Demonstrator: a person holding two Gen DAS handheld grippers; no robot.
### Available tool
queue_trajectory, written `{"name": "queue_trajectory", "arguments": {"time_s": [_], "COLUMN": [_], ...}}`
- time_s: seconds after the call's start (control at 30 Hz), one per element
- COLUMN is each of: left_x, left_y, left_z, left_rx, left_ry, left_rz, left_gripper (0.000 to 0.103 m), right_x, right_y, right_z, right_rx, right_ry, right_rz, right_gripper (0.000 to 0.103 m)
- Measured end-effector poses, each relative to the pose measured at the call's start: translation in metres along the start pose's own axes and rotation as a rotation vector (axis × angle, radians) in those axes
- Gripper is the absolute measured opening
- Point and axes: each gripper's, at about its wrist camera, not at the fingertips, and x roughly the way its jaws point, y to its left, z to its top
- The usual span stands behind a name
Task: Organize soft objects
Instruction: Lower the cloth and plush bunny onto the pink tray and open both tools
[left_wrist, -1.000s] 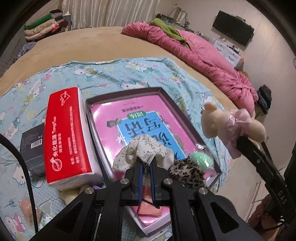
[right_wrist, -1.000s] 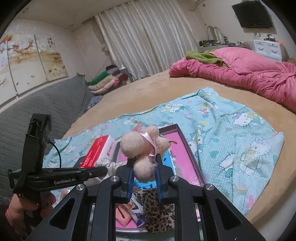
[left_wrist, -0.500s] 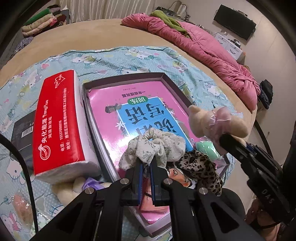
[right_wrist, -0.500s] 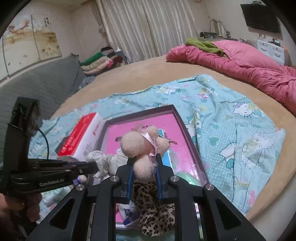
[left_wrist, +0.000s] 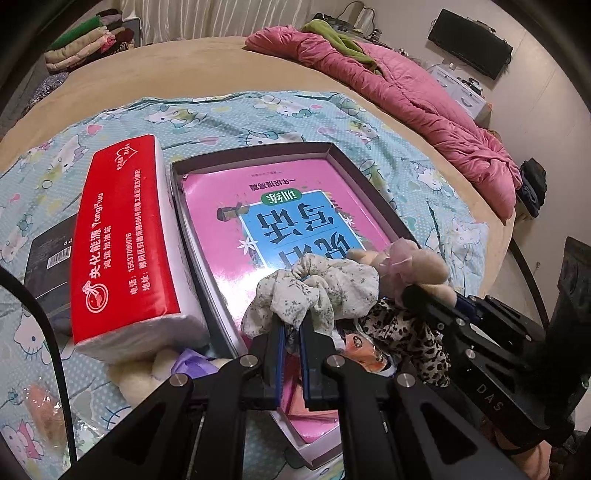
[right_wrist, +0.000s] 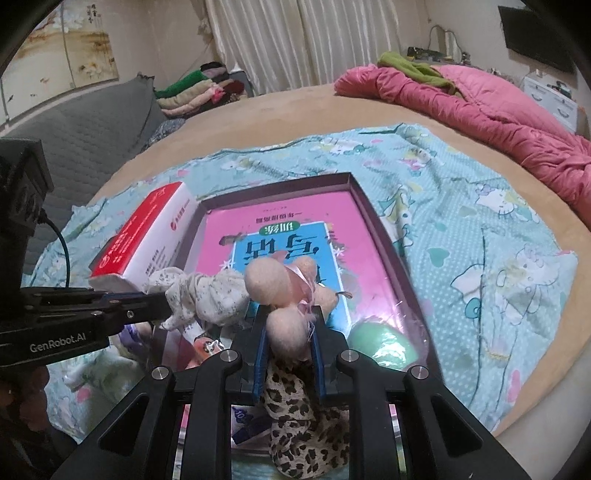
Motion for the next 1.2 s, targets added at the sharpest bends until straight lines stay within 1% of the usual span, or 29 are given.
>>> {"name": "queue_trajectory", "arguments": {"time_s": [0.2,0.37,0.6,0.7,0.83,1.0,1.07,1.2], "left_x": [0.0,-0.001,-0.001,-0.001,-0.002,-0.003,-0.003,-0.004], "left_y": [0.001,0.003,0.003,0.004,0.004,0.003,0.001,0.001], "left_z": [0.001,0.0,0.0,-0.001,-0.002,-0.002,-0.002,-0.003], "left_rx": [-0.002,-0.003,-0.003,-0.007,-0.014,-0.012,-0.011,-0.012], "left_ry": [0.001,0.003,0.003,0.003,0.004,0.005,0.004,0.005], "left_rz": [0.002,0.006,0.002,-0.005,-0.014,-0.023,-0.026,-0.031], "left_gripper": [0.007,0.007,0.007,0.007,0.007,0.007,0.007,0.007], "right_x": [0.005,0.005,0.004,0.003,0.0,-0.007,-0.011,-0.018], "right_y": [0.008,0.01,0.012,0.013,0.014,0.014,0.012,0.007], "right_z": [0.0,-0.001,-0.002,-0.002,-0.002,-0.001,-0.001,0.0], "right_rx": [-0.022,-0.019,-0.017,-0.017,-0.014,-0.007,0.001,0.028], "right_ry": [0.01,0.016,0.015,0.013,-0.004,-0.037,-0.053,-0.083], "right_rz": [0.032,0.066,0.084,0.09,0.099,0.094,0.09,0.079], "right_gripper": [0.023,0.027,0.031,0.035,0.04,0.042,0.047,0.052]}}
